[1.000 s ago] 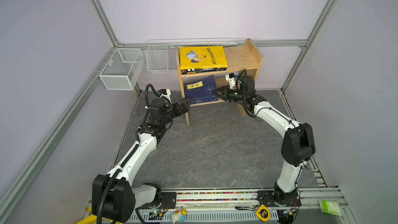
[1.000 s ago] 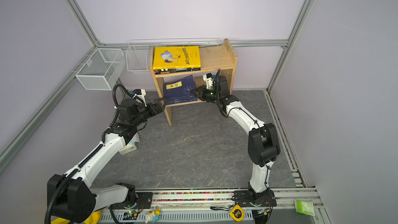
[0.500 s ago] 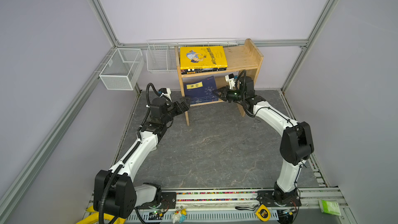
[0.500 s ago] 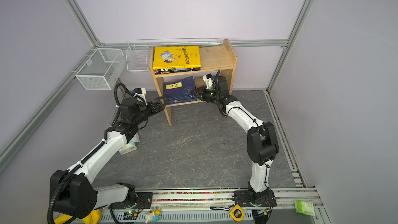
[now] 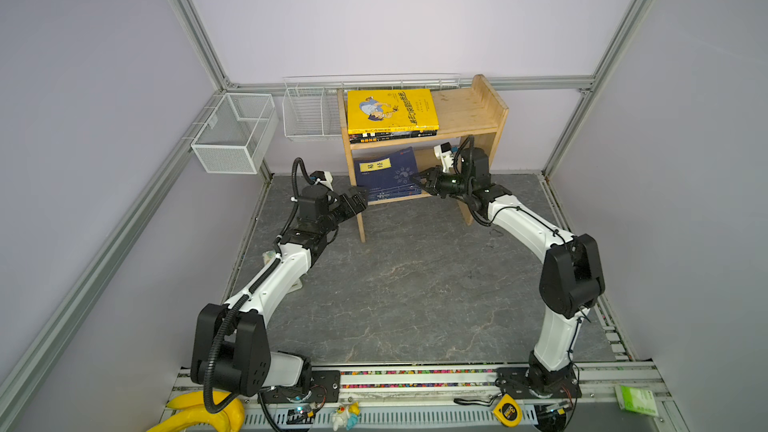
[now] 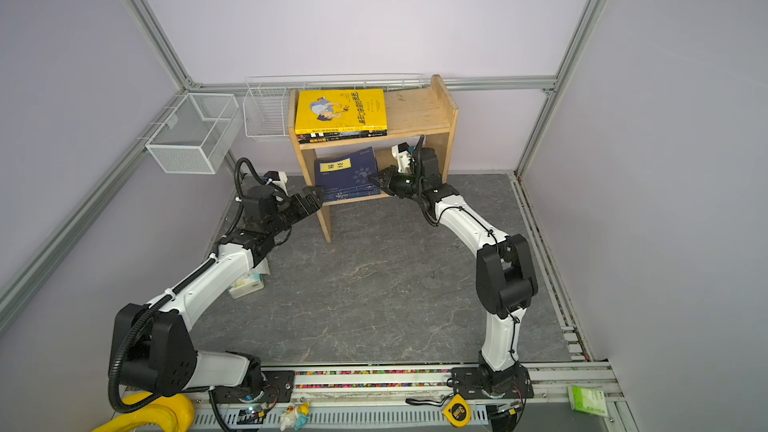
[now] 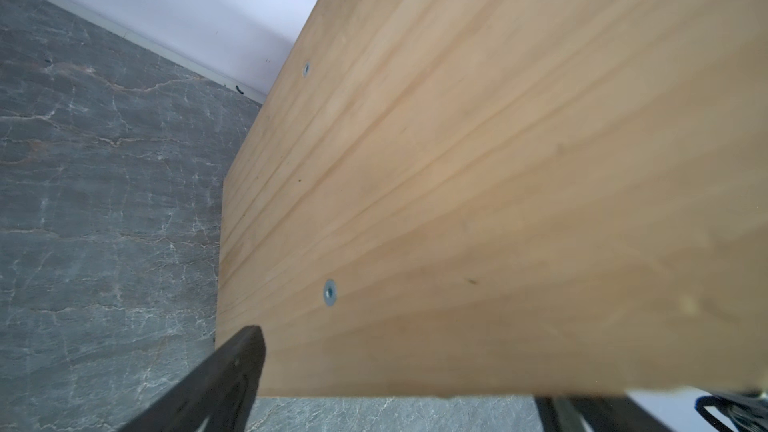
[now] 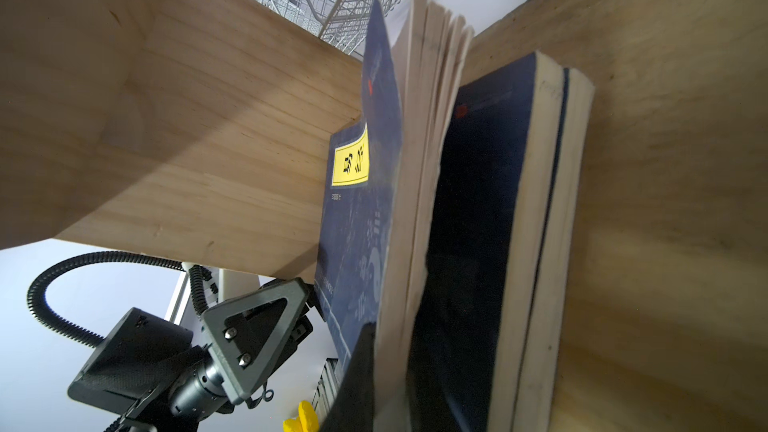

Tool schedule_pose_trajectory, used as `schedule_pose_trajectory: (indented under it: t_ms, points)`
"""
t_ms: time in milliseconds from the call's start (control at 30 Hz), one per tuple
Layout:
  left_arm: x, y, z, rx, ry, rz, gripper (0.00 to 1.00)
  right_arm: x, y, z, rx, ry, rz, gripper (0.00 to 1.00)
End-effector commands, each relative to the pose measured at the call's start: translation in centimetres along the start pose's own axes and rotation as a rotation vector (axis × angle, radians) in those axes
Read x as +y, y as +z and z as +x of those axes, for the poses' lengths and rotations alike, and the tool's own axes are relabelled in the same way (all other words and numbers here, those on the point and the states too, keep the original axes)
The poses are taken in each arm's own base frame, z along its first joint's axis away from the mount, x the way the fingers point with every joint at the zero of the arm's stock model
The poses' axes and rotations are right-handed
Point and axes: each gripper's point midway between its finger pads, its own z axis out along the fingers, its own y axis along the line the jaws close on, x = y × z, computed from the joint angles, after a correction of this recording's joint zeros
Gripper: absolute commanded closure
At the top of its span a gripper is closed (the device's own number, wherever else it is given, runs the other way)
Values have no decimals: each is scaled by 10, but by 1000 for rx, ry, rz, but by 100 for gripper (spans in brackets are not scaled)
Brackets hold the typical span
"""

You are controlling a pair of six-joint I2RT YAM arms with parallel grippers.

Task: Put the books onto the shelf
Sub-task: 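Press the blue book onto the lower shelf stack with both grippers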

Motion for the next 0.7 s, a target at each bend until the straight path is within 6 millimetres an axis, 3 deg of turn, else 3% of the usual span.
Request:
schedule_pose_trajectory:
  t_ms: [0,300,667]
  points:
    - [1,1,-11,-30,-6,-22,3,-4,8,4,-14,-36,38,92]
    - [31,3,2,-1,-11,-163,4,-7,8,7,-15,-71,104,87]
    - [38,10,8,18,-39,-176,5,-5,-5,-7,-53,-175,213,58]
